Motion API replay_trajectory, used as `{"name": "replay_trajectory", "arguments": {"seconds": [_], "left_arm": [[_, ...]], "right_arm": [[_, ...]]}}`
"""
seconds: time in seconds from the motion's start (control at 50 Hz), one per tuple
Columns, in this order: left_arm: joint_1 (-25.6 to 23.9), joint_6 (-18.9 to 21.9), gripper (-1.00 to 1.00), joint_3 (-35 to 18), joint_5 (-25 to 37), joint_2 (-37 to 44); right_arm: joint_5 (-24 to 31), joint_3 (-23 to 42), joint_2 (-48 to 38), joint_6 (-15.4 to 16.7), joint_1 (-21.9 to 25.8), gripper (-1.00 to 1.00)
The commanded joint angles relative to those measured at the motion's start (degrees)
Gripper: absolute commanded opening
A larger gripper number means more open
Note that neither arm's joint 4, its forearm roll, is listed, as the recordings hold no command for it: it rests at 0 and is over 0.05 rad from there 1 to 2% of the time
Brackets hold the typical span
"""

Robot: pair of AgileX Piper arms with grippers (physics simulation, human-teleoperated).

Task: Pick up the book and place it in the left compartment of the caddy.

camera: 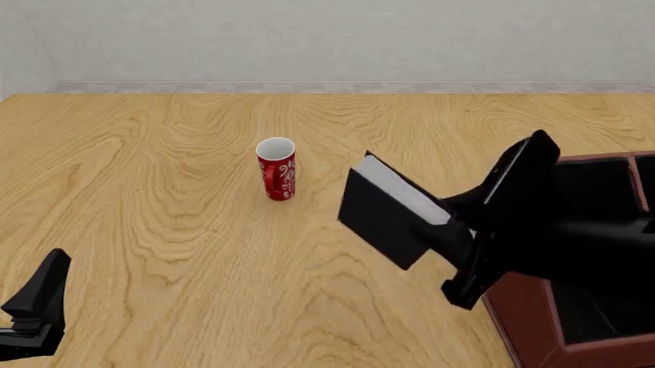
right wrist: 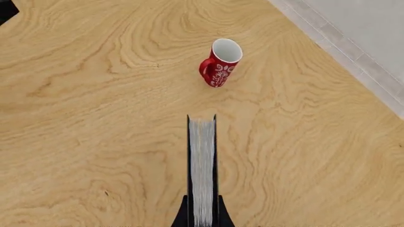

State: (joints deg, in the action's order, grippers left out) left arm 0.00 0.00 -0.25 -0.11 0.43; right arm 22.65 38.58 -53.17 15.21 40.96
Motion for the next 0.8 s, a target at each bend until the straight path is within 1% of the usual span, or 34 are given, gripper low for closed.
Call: {"name": "replay_trajectory", "arguments": {"seconds": [0.02,0.06,0.08,0.12,0.18,0.2,0.42,0.44,0.46,0.52,0.8], "left_arm": [[0.0,0.0,1.00,0.0,0.0,0.0],[0.0,0.0,1.00,0.0,0.0,0.0],[0.0,0.0,1.00,0.0,0.0,0.0],[0.0,0.0,1.00,0.0,0.0,0.0],[0.0,0.0,1.00,0.0,0.0,0.0],[0.0,0.0,1.00,0.0,0.0,0.0],[0.0,0.0,1.00,0.0,0.0,0.0],[0.0,0.0,1.00,0.0,0.0,0.0],[0.0,0.0,1.00,0.0,0.0,0.0],[0.0,0.0,1.00,0.0,0.0,0.0],[0.0,0.0,1.00,0.0,0.0,0.0]], "right_arm": [[2.6,1.4,5.3,-0.4,-1.2,-1.00],[3.1,1.6,6.2,0.3,-1.7,-1.00],[3.6,1.9,6.7,-0.1,-1.7,-1.00],[4.0,1.9,7.4,0.4,-2.1,-1.00],[4.7,2.2,8.9,-0.1,-2.0,-1.00],[4.9,1.9,9.0,0.6,-2.5,-1.00],[6.7,3.3,11.7,0.9,-3.4,-1.00],[6.8,3.2,11.9,1.5,-3.9,-1.00],[7.0,3.4,11.9,1.2,-3.7,-1.00],[7.5,3.7,12.7,1.7,-4.2,-1.00],[12.7,5.8,17.3,2.7,-6.6,-1.00]]}}
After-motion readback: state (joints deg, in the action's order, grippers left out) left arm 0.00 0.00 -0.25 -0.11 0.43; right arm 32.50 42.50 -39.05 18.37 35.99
